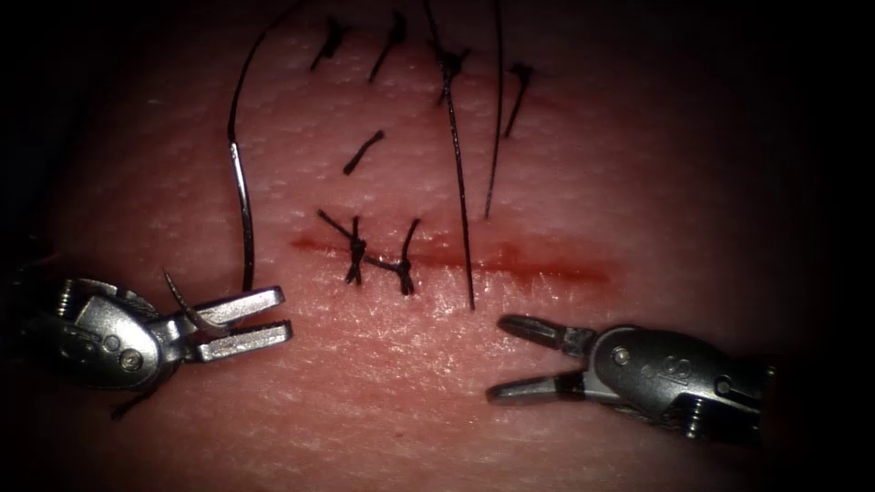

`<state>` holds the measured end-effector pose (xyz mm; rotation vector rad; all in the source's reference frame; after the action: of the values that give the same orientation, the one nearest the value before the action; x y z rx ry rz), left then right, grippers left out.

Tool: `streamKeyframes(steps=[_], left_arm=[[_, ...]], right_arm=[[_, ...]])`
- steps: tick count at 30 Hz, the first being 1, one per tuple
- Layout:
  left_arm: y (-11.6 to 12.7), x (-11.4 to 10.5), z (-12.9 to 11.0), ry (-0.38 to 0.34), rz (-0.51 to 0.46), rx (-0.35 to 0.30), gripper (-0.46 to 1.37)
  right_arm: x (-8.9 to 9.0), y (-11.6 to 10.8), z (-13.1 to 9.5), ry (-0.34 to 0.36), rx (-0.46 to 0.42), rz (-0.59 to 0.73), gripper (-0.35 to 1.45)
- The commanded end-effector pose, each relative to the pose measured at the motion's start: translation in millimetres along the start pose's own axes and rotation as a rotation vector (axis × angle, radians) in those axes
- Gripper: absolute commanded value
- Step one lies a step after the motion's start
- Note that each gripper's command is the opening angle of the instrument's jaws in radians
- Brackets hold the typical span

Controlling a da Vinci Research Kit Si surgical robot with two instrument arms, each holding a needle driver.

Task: Wound Closure
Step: Grasp the suture with the right tool and pull the suture through the cut.

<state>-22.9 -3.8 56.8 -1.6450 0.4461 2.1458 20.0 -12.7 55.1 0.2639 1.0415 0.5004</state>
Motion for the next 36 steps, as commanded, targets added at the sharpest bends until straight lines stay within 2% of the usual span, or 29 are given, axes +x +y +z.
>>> streamKeyframes(steps=[1, 18, 22, 26, 30, 36], left_arm=[[0.3, -0.1, 0.1, 0.004, -0.006, -0.013, -0.35], [1.8, 0.6, 0.9, 0.02, -0.014, -0.041, -0.35], [1.9, 0.6, 0.9, 0.019, -0.014, -0.041, -0.35], [1.9, 0.7, 0.9, 0.021, -0.014, -0.043, -0.35], [1.9, 0.7, 0.9, 0.021, -0.014, -0.043, -0.35], [1.9, 0.7, 0.8, 0.021, -0.02, -0.044, -0.35]], right_arm=[[0.0, 0.2, 0.4, 0.003, -0.005, 0.002, 0.45], [1.6, 1.1, 3.5, 0.038, -0.057, -0.054, 0.37], [1.6, 1.4, 4.3, 0.037, -0.066, -0.054, 0.11], [1.4, 1.3, 5.1, 0.04, -0.071, -0.057, -0.35], [1.3, 1.3, 5.4, 0.034, -0.048, -0.065, -0.35], [1.8, 1.7, 4.0, 0.028, -0.051, -0.094, -0.35]])
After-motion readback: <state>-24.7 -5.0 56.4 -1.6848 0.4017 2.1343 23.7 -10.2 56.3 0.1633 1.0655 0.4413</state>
